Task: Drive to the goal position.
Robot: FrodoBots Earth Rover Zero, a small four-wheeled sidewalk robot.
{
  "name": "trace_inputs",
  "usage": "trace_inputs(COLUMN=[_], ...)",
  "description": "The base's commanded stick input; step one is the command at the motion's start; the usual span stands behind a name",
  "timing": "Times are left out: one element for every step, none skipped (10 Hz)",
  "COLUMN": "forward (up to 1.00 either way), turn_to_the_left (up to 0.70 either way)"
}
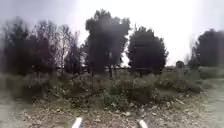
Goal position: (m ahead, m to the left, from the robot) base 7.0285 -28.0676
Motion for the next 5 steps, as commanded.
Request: trace_inputs(forward=[0.00,0.00,0.00,0.00,0.00], turn_to_the_left=[-1.00,-1.00,-1.00,-1.00,-1.00])
